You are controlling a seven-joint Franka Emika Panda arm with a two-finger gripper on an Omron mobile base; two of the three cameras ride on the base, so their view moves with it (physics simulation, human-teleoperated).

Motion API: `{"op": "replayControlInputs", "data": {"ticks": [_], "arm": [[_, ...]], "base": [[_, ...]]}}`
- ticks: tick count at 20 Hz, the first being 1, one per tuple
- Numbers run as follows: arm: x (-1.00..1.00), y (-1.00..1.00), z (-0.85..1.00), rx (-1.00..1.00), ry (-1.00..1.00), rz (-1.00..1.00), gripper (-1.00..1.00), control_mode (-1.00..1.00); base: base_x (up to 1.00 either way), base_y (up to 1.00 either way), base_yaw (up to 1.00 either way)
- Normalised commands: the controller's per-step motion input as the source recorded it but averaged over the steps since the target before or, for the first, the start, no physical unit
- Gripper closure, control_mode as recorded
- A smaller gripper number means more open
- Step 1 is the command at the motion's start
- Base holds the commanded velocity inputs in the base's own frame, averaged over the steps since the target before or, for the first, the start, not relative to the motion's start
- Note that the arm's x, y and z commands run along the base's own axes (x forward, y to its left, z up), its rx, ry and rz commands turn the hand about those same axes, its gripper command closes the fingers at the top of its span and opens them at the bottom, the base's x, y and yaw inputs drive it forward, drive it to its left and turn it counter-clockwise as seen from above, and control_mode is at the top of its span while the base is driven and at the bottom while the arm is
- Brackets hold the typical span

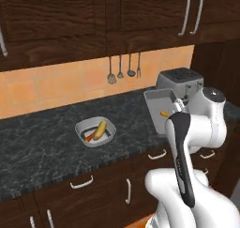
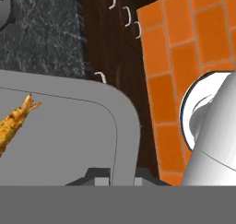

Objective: Take the meat container that has the shrimp and place it on the second highest rack of the freezer. Then take the vegetable container that has the cucumber and carrot and place it on the highest rack of the freezer.

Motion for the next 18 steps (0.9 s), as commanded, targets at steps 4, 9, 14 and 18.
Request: {"op": "replayControlInputs", "data": {"ticks": [4,9,14,18], "arm": [[0.00,0.00,0.00,0.00,0.00,0.00,1.00,1.00],[0.00,0.00,0.00,0.00,0.00,0.00,1.00,1.00],[0.00,0.00,0.00,0.00,0.00,0.00,1.00,1.00],[0.00,0.00,0.00,0.00,0.00,0.00,1.00,1.00]], "base": [[-0.84,0.00,-0.67],[-0.60,-0.01,-0.75],[-0.06,-0.40,-0.82],[0.00,-0.57,-0.85]]}}
